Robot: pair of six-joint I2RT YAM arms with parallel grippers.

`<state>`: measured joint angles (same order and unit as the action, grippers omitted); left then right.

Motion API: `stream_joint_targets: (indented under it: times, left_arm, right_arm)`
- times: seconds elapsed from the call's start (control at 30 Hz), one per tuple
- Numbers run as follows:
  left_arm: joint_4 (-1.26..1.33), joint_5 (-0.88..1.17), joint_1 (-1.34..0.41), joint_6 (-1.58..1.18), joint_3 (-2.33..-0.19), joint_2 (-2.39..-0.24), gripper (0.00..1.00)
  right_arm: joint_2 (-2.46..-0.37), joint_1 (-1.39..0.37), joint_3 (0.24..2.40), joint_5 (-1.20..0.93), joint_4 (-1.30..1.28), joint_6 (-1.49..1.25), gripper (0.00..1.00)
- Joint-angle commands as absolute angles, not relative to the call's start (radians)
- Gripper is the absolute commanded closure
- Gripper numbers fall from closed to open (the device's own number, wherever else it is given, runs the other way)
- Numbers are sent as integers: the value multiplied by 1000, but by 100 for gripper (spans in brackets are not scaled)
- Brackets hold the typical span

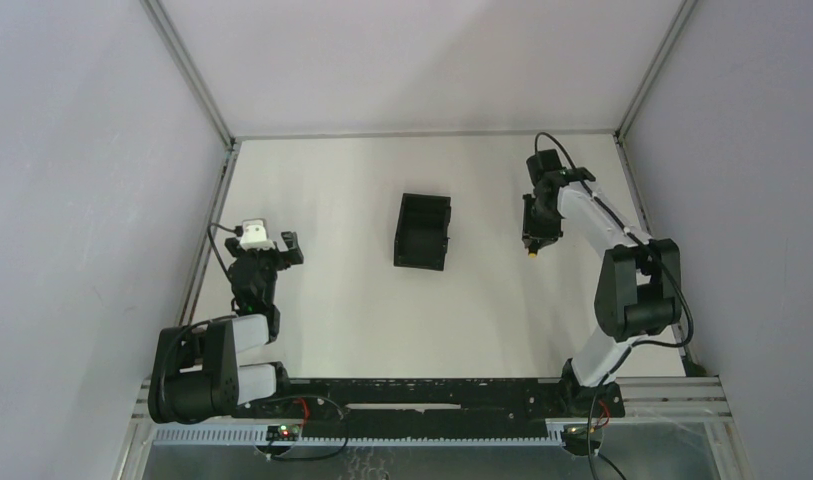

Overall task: Put the screwdriver in the bin
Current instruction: Pick up the screwdriver from the center of the board, then place the screwdriver in the bin.

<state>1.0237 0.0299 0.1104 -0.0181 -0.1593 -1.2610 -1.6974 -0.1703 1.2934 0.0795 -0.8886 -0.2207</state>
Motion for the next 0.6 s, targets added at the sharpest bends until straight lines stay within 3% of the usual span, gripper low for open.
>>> stream_joint_targets:
  times: [0.0, 0.57]
  left_arm:
    - [1095, 29, 106, -3, -169, -1255, 0]
    - [1095, 30, 106, -3, -168, -1255, 0]
  right_arm:
    - [-1637, -190, 1392, 126, -979, -270, 100]
    - [-1687, -329, 1732, 217, -1208, -402, 100]
